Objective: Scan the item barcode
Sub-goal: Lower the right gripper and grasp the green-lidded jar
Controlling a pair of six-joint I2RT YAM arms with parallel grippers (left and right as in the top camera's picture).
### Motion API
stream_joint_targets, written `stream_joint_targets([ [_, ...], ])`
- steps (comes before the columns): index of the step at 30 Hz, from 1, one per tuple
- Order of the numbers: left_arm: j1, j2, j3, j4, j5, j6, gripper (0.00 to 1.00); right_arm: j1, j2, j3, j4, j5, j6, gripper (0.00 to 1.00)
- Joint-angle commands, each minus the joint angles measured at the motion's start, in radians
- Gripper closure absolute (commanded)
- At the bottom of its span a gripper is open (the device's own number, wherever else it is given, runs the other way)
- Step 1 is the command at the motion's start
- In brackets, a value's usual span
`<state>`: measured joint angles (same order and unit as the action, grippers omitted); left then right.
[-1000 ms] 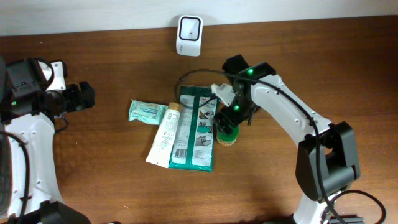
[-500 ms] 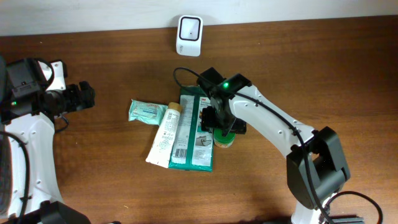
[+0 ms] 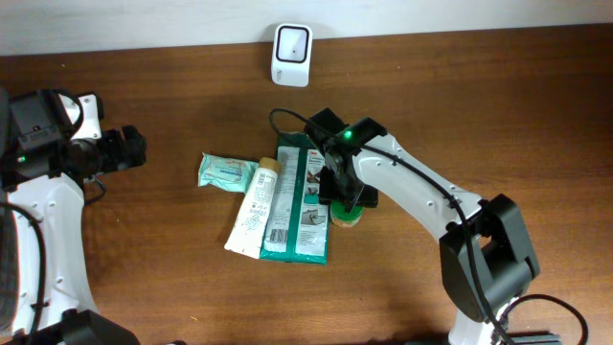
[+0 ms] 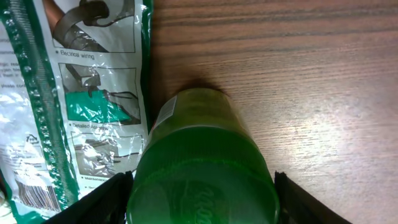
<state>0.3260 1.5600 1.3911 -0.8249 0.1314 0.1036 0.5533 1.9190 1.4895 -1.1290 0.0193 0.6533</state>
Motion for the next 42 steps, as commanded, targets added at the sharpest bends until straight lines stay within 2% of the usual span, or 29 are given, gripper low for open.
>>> stream_joint_targets([
  [1,0.002,-0.002,0.001,0.002,0.011,-0.013,0.01,0.001,0.0,0.06,0.003,0.019,-0.228,0.38],
  [4,0.002,-0.002,0.001,0.002,0.011,-0.013,0.01,0.001,0.0,0.103,0.004,0.019,-0.601,0.39],
  [6,0.002,-0.002,0.001,0.002,0.011,-0.013,0.01,0.001,0.0,0.103,0.003,0.019,-0.923,0.38],
  [7,0.002,-0.003,0.001,0.002,0.011,-0.013,0.01,0.001,0.0,0.103,0.003,0.018,-1.001,0.35],
  [9,0.002,-0.002,0.001,0.002,0.011,-0.013,0.01,0.001,0.001,0.093,-0.01,-0.039,-1.206,0.35],
  [11,0.002,-0.002,0.001,0.002,0.011,-0.013,0.01,0.001,0.001,0.082,-0.03,-0.079,-1.268,0.35],
  [14,0.002,-0.002,0.001,0.002,0.011,-0.013,0.01,-0.027,0.001,0.066,-0.034,-0.08,-1.255,0.34],
  [16,0.002,-0.002,0.001,0.002,0.011,-0.013,0.01,-0.056,0.0,0.067,-0.014,-0.079,-1.137,0.24],
  [19,0.002,-0.002,0.001,0.002,0.011,-0.013,0.01,-0.099,0.0,0.136,-0.014,-0.08,-0.864,0.2],
  [21,0.002,-0.002,0.001,0.002,0.011,-0.013,0.01,-0.124,0.0,0.25,-0.071,-0.113,-0.631,0.0],
  [23,0.002,-0.002,0.001,0.002,0.011,-0.013,0.01,-0.136,0.0,0.309,-0.11,-0.172,-0.505,0.02],
  [26,0.002,-0.002,0.001,0.002,0.011,-0.013,0.01,-0.134,0.001,0.291,-0.101,-0.169,-0.484,0.02],
  [29,0.002,-0.002,0.001,0.002,0.011,-0.013,0.01,-0.135,0.001,0.272,-0.094,-0.1,-0.352,0.01],
  [42,0.002,-0.003,0.001,0.002,0.011,-0.013,0.01,-0.101,0.001,0.049,0.046,-0.161,-0.225,0.03],
])
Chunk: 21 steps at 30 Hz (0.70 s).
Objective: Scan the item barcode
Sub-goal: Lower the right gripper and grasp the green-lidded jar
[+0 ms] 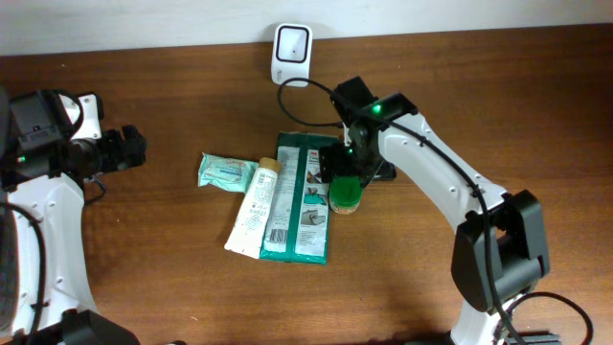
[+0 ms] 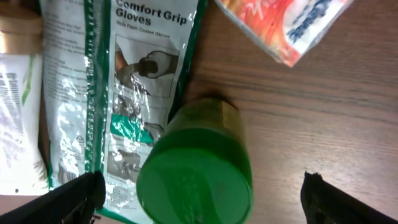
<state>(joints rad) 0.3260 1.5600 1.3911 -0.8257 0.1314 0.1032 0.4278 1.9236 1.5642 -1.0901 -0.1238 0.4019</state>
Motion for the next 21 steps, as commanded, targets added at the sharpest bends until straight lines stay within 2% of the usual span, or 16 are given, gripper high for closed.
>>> stream_joint_targets([
  [1,0.002,-0.003,0.001,0.003,0.011,-0.013,0.01,0.035,-0.003,-0.032,0.01,-0.019,0.027,0.03],
  [5,0.002,-0.002,0.001,0.002,0.011,-0.013,0.01,0.038,-0.003,-0.07,0.038,-0.019,0.053,0.08],
  [8,0.002,-0.002,0.001,0.003,0.011,-0.013,0.01,0.037,-0.003,-0.095,0.051,-0.014,0.053,0.16],
  [11,0.002,-0.002,0.001,0.002,0.011,-0.013,0.01,0.037,-0.003,-0.095,0.051,0.011,0.052,0.28],
  [16,0.002,-0.003,0.001,0.002,0.011,-0.013,0.01,0.036,-0.004,-0.095,0.051,0.05,0.051,0.35],
  [17,0.002,-0.002,0.001,0.002,0.011,-0.013,0.01,0.035,-0.004,-0.093,0.051,0.05,0.013,0.41],
  [18,0.002,-0.002,0.001,0.003,0.011,-0.013,0.01,0.035,-0.005,-0.081,0.047,0.05,-0.09,0.47],
  [21,0.002,-0.002,0.001,0.002,0.011,-0.013,0.01,0.035,-0.006,-0.009,-0.019,0.05,-0.319,0.48],
])
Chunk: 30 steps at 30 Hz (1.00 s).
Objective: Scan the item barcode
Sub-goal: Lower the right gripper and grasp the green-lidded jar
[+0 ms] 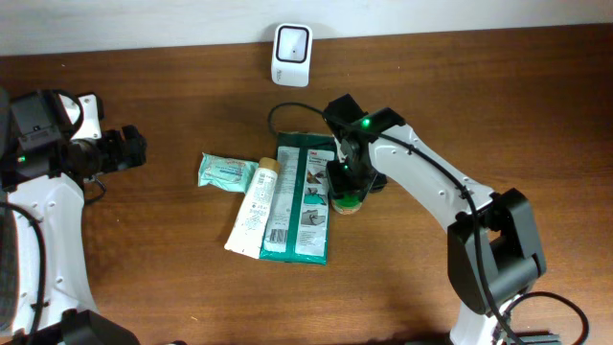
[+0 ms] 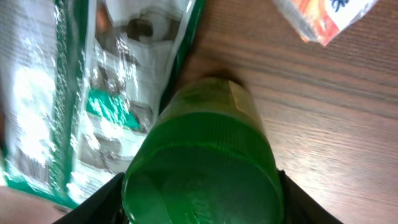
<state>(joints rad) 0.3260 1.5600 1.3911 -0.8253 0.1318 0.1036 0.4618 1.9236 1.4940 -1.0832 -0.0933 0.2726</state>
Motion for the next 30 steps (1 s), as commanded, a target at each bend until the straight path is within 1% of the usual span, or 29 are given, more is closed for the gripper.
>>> stream_joint_targets([
  [1,0.002,-0.002,0.001,0.002,0.01,-0.013,0.01,0.001,-0.006,0.113,-0.085,0.019,-0.341,0.48],
  [2,0.002,-0.002,0.001,0.002,0.01,-0.013,0.01,0.001,-0.006,0.132,-0.113,0.019,-0.416,0.48],
  [3,0.002,-0.002,0.001,0.002,0.01,-0.013,0.01,0.001,-0.006,0.148,-0.166,0.019,-0.578,0.48],
  [7,0.002,-0.002,0.001,0.002,0.01,-0.013,0.01,0.001,-0.006,0.142,-0.227,0.019,-0.882,0.47],
  [8,0.002,-0.002,0.001,0.002,0.01,-0.013,0.01,0.001,-0.006,0.127,-0.227,0.018,-1.016,0.45],
  [9,0.002,-0.002,0.001,0.002,0.01,-0.013,0.01,0.001,-0.005,0.12,-0.226,0.014,-1.069,0.43],
  [11,0.002,-0.002,0.001,0.002,0.01,-0.013,0.01,0.001,-0.004,0.09,-0.214,0.004,-1.196,0.42],
  [13,0.002,-0.003,0.001,0.002,0.01,-0.013,0.01,0.001,-0.004,0.045,-0.188,-0.036,-1.264,0.42],
  [15,0.002,-0.002,0.001,0.002,0.01,-0.013,0.01,0.001,-0.004,0.013,-0.154,-0.039,-1.263,0.42],
  [17,0.002,-0.002,0.001,0.002,0.01,-0.013,0.01,0.001,-0.004,0.002,-0.143,-0.038,-1.26,0.37],
  [19,0.002,-0.002,0.001,0.002,0.01,-0.013,0.01,0.001,-0.004,0.002,-0.138,-0.037,-1.228,0.25],
  [20,0.002,-0.002,0.001,0.002,0.01,-0.013,0.01,0.001,-0.004,0.002,-0.127,-0.031,-1.196,0.17],
  [22,0.002,-0.002,0.001,0.002,0.01,-0.013,0.01,0.001,-0.004,0.004,-0.124,-0.03,-1.152,0.06],
  [23,0.002,-0.002,0.001,0.002,0.01,-0.013,0.01,0.001,-0.004,0.016,-0.125,-0.03,-1.116,0.02],
  [24,0.002,-0.002,0.001,0.002,0.01,-0.013,0.01,0.001,-0.004,0.035,-0.129,-0.03,-1.079,0.0],
  [25,0.002,-0.002,0.001,0.002,0.01,-0.013,0.01,0.001,-0.004,0.058,-0.138,-0.03,-1.044,0.02],
  [26,0.002,-0.003,0.001,0.002,0.01,-0.013,0.01,0.001,-0.004,0.122,-0.171,-0.03,-0.963,0.02],
  [28,0.002,-0.002,0.001,0.002,0.01,-0.013,0.01,0.001,-0.004,0.254,-0.283,-0.031,-0.703,0.02],
  [29,0.002,-0.002,0.001,0.002,0.01,-0.013,0.01,0.001,-0.004,0.264,-0.301,-0.032,-0.618,0.02],
  [30,0.002,-0.003,0.001,0.002,0.01,-0.013,0.01,0.001,-0.004,0.261,-0.316,-0.039,-0.599,0.02],
])
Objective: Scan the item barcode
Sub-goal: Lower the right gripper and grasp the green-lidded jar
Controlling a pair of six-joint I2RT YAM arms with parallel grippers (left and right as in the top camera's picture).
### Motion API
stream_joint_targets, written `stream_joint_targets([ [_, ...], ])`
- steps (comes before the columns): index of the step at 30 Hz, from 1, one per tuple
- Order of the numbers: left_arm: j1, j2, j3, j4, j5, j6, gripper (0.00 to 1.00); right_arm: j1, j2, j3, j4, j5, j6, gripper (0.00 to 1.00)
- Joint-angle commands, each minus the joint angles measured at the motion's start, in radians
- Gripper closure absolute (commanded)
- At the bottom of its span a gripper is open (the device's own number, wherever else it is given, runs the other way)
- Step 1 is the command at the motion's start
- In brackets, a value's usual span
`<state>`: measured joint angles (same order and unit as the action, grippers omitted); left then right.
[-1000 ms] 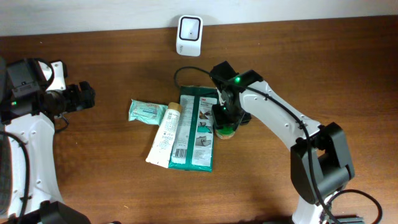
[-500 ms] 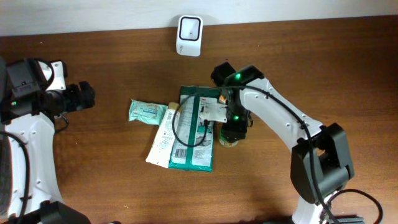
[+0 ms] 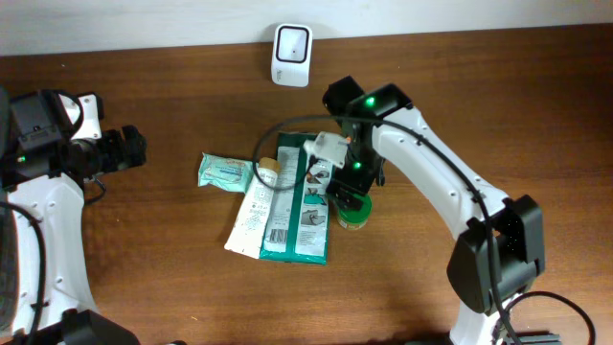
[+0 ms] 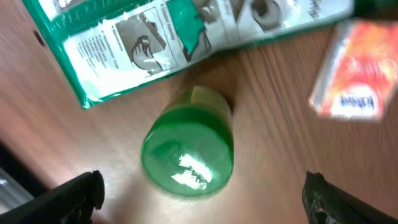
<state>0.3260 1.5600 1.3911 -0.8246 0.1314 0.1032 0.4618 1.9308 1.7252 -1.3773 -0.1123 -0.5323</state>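
A green bottle (image 4: 188, 149) stands upright on the table, seen from above with glare on its cap; the overhead view shows it (image 3: 351, 215) just right of the gloves pack. My right gripper (image 4: 214, 200) hangs over it, open wide, with its fingertips (image 4: 81, 194) well clear on both sides and nothing held. The white barcode scanner (image 3: 291, 42) stands at the table's far edge. My left gripper (image 3: 126, 149) stays far to the left, and its jaws cannot be made out.
A green-and-white gloves pack (image 3: 305, 196), a white tube (image 3: 257, 203) and a pale wipes pack (image 3: 225, 172) lie side by side left of the bottle. An orange packet (image 4: 356, 78) lies close to the bottle on its other side. The right arm's cable loops over the gloves pack.
My right gripper's fingers were close against the sides of the green bottle; now they are spread wide, the wrist is turned and higher. The bottle stands free on the table.
At first the right gripper's fingers sat close on both sides of the green bottle. Then they were wide open above it, nearer the scanner. After that they hugged the bottle again. Now they are open once more over the standing bottle. The left arm has not moved.
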Motion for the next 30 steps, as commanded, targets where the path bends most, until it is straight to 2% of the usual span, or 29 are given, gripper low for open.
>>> stream_joint_targets([
  [1,0.002,-0.003,0.001,0.001,0.011,-0.013,0.01,0.001,-0.011,0.0,-0.022,-0.023,0.205,0.02],
  [2,0.002,-0.002,0.001,0.001,0.011,-0.013,0.01,0.001,-0.011,-0.023,-0.021,-0.023,0.205,0.02],
  [5,0.002,-0.002,0.001,0.001,0.011,-0.013,0.01,0.001,-0.011,-0.1,0.029,-0.023,0.227,0.1],
  [13,0.002,-0.002,0.001,0.001,0.011,-0.013,0.01,0.003,-0.011,-0.124,0.07,-0.024,0.333,0.1],
  [18,0.002,-0.002,0.001,0.001,0.011,-0.013,0.01,0.003,-0.011,-0.238,0.181,-0.037,0.41,0.1],
  [20,0.002,-0.002,0.001,0.001,0.011,-0.013,0.01,0.003,-0.011,-0.25,0.217,-0.037,0.493,0.12],
  [24,0.002,-0.002,0.001,0.001,0.011,-0.013,0.01,0.003,-0.011,-0.252,0.256,-0.034,0.876,0.21],
  [27,0.002,-0.002,0.001,0.001,0.011,-0.013,0.01,0.003,-0.011,-0.265,0.255,0.023,1.004,0.23],
  [29,0.002,-0.002,0.001,0.001,0.011,-0.013,0.01,0.004,-0.011,-0.267,0.236,0.014,1.02,0.22],
  [30,0.002,-0.003,0.001,0.001,0.011,-0.013,0.01,0.004,-0.011,-0.267,0.223,0.014,1.02,0.17],
])
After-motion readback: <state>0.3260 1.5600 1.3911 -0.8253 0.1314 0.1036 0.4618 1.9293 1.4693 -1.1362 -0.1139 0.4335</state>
